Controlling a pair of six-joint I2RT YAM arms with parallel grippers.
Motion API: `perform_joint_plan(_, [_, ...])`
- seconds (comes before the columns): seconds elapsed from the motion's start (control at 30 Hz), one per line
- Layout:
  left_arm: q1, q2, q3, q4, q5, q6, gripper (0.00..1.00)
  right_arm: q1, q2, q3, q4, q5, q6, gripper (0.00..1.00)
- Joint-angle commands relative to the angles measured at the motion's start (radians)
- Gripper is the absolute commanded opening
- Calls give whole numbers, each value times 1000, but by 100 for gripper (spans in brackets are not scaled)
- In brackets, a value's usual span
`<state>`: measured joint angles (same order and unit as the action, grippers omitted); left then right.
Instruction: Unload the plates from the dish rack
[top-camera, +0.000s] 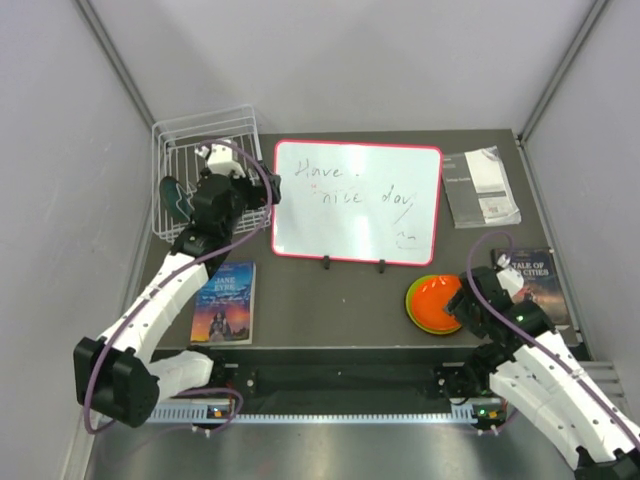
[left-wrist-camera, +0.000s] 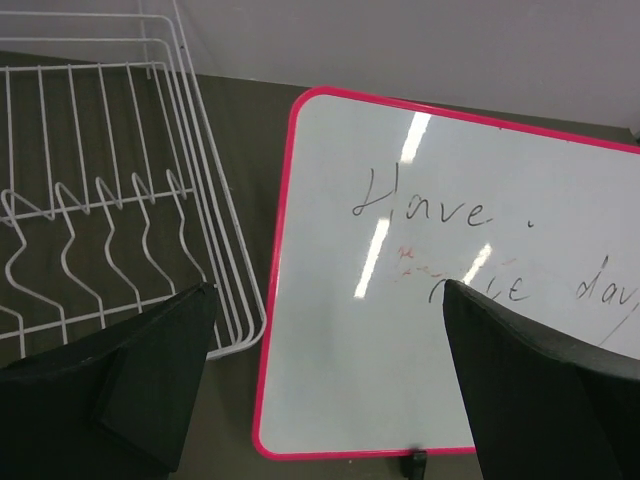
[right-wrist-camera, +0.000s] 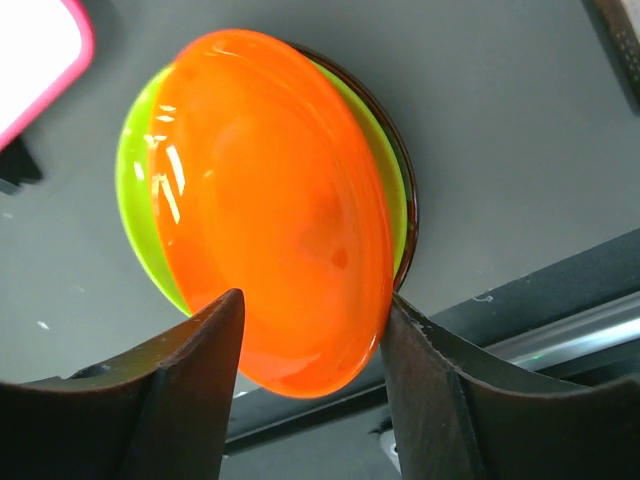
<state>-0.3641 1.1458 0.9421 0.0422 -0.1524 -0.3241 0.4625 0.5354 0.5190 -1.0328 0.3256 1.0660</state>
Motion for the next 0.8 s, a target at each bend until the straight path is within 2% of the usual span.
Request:
perform_joint_plan(0.0, [62,-8,-5,18,40,-32,99,1,72,62,17,-33,-51,57])
perform_joint_plan(0.23, [131,22,-3,24,-16,-30,99,1,104,128,-61,18,-63,58])
perform_joint_plan(0.47, [223,55,15,24,-16,-35,99,2,175,158,-102,38,-95,62])
perform_joint_plan(0.67, [295,89,53,27,-44,-32,99,2,175,182,-49,53,-124,62])
perform_joint_plan(0.77, [349,121,69,34,-71,-30,99,2,193,228,57,69,-199,63])
